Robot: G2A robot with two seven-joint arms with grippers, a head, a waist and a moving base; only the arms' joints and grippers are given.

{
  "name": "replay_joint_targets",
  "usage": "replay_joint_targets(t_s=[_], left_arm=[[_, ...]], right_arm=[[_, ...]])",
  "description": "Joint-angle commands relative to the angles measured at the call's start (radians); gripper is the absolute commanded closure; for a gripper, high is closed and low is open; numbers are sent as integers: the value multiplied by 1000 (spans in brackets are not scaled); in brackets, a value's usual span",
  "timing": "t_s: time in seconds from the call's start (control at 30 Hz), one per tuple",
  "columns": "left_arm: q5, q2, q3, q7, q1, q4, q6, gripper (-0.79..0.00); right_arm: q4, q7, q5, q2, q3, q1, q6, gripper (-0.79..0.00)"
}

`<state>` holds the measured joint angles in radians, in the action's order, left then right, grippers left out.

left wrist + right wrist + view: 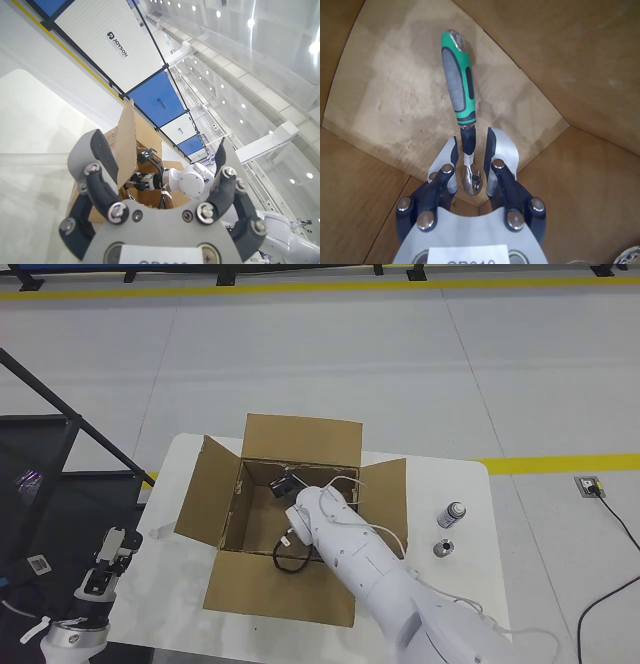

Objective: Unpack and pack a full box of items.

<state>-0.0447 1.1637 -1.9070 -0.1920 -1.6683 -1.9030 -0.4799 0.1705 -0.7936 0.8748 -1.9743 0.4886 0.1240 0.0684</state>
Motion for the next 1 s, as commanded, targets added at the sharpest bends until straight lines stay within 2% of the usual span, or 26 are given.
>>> replay_joint_targets(t_s=[0.0, 0.13, 0.4, 0.5, 0.63, 0.73, 0.8, 0.87, 0.97], left_arm=[[0, 0, 0, 0, 0, 0, 0, -785], [0, 0, 0, 0, 0, 0, 0, -785], [0, 0, 0, 0, 0, 0, 0, -785], [0, 0, 0, 0, 0, 0, 0, -785], [0, 0, 0, 0, 0, 0, 0, -785], [0, 0, 0, 0, 0, 0, 0, -785], [0, 0, 0, 0, 0, 0, 0, -785], [0, 0, 0, 0, 0, 0, 0, -785], [0, 0, 0, 0, 0, 0, 0, -785]], right_arm=[[-3, 6, -4, 2, 6, -2, -6, -262], [0, 23, -28, 8, 25, -13, -34, -259], [28, 50, -99, 36, 81, -58, -186, -268], [72, 71, -105, 53, 96, -63, -234, -274], [168, 89, -90, 81, 113, -50, -248, -268], [314, 85, -54, 121, 137, -14, -206, -265], [472, 49, -14, 162, 169, 36, -164, -277], [701, -24, 52, 216, 224, 120, -108, -274], [1171, -195, 221, 310, 352, 344, -47, -274]])
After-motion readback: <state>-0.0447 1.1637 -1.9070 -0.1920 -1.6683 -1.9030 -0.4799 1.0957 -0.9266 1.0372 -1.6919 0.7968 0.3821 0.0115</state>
